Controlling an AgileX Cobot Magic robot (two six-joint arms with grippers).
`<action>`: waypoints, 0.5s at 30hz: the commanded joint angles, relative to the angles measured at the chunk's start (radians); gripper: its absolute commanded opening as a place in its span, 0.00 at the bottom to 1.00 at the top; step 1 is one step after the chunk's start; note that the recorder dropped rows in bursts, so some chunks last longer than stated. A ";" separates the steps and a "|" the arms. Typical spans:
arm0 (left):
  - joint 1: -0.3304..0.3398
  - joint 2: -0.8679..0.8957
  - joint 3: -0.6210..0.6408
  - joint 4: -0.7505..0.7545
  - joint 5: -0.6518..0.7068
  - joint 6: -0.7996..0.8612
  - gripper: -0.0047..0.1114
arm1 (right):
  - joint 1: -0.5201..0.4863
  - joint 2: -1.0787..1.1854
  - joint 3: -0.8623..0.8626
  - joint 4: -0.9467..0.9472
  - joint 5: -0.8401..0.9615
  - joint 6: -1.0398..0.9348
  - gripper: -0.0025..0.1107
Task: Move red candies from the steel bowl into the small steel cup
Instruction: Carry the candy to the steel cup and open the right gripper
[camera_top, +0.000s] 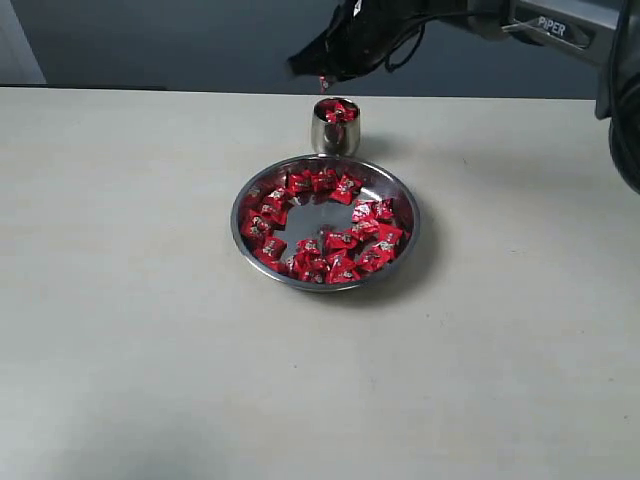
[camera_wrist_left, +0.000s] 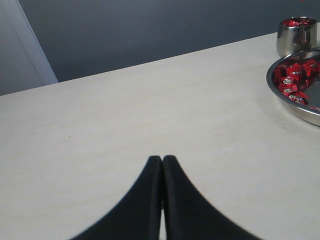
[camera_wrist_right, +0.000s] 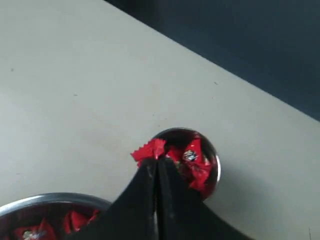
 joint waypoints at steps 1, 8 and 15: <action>0.000 -0.004 -0.001 0.003 -0.007 -0.005 0.04 | -0.032 0.027 -0.004 -0.010 -0.062 0.013 0.02; 0.000 -0.004 -0.001 0.003 -0.007 -0.005 0.04 | -0.046 0.079 -0.004 -0.010 -0.124 0.013 0.02; 0.000 -0.004 -0.001 0.003 -0.007 -0.005 0.04 | -0.046 0.088 -0.004 0.027 -0.160 0.013 0.20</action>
